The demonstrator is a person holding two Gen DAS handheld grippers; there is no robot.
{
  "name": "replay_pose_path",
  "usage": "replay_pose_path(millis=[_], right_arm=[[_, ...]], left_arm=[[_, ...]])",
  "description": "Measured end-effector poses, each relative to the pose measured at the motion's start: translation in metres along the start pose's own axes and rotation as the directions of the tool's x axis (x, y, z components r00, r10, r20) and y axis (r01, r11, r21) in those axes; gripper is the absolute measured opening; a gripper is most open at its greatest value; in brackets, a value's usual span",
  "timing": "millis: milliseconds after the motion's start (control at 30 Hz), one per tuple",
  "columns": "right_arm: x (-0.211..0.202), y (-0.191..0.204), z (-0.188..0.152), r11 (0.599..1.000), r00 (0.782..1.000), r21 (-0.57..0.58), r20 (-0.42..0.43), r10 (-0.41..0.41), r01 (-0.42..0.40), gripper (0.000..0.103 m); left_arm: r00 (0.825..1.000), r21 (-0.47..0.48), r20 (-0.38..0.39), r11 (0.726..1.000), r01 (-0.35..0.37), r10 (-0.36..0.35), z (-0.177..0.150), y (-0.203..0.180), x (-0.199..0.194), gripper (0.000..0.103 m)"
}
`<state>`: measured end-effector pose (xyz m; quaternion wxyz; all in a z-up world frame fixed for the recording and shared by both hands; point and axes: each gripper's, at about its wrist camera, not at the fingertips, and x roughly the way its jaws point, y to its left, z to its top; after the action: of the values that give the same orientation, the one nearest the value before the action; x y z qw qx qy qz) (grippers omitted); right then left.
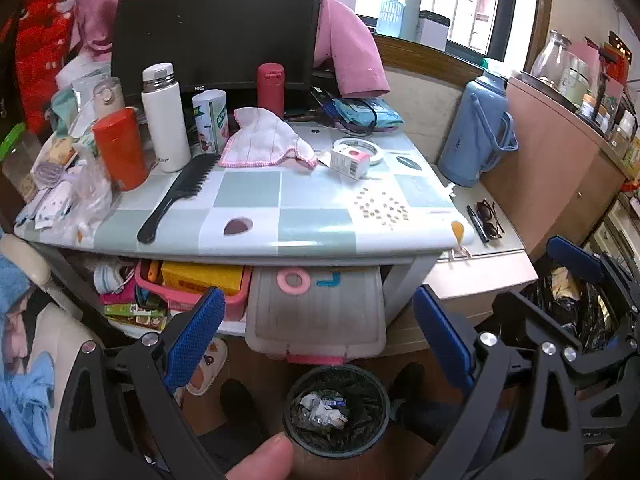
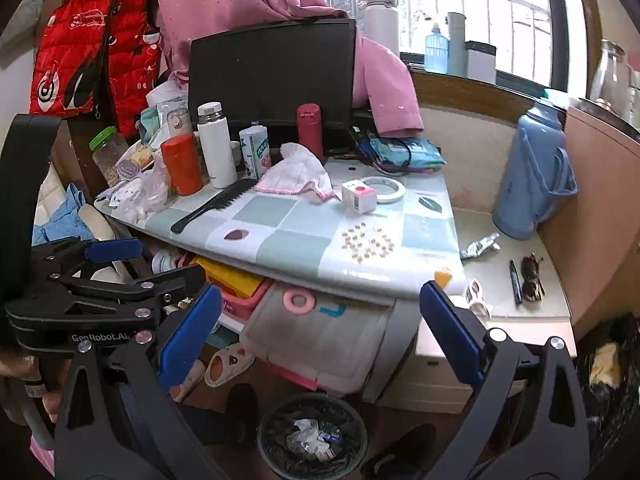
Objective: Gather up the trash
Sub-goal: 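Raise both tools back up toward the desk top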
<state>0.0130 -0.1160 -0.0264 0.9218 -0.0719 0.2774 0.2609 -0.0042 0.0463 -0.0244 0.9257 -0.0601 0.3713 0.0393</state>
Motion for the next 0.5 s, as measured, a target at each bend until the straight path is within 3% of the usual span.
replay_pose_path(millis=[500], right_arm=[[0.114,-0.035,0.054,0.998,0.996,0.008,-0.066,0.062,-0.062,0.098]], left_arm=[[0.998,-0.033,-0.062,0.999,-0.003,0.001,0.07,0.023,0.094,0.092]])
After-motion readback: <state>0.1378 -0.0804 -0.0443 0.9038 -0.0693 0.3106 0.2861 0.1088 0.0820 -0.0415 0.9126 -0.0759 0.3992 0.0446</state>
